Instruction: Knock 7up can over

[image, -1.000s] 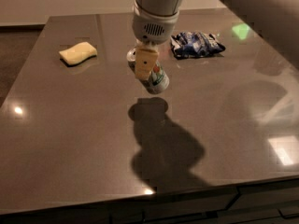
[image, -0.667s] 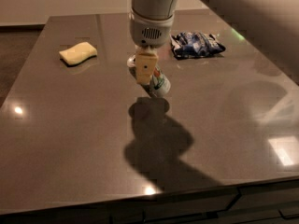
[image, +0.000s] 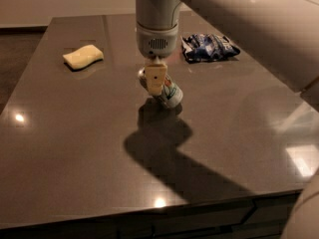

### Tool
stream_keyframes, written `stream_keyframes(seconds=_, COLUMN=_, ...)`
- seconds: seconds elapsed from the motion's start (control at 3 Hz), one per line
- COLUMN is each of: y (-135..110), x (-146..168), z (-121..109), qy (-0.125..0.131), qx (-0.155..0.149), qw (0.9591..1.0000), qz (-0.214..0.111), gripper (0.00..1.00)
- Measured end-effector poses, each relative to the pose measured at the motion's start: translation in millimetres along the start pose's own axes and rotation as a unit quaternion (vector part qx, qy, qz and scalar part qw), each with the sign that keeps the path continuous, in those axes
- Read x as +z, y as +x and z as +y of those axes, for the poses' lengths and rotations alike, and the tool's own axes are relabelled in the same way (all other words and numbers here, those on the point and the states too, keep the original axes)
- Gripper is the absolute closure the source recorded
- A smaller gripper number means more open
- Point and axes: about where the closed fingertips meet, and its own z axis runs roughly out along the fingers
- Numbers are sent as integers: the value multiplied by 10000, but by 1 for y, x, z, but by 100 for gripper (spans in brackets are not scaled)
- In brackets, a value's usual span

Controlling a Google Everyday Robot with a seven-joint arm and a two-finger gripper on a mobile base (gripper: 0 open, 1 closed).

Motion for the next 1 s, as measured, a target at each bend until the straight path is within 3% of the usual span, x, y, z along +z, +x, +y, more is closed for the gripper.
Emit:
stream_keyframes(seconds=0.33, y=-1, x=3, z=1, qy=-20, qx=-95, qw=9999, qz=103, gripper=6)
stream_keyframes(seconds=0.67, y=-5, x=3, z=-4, qy=86, qx=-97, qw=9999, qz=25, gripper=0)
stream_keyframes(seconds=1.0, y=-5, x=3, z=-4, qy=86, qx=-97, qw=9999, qz=25, gripper=0)
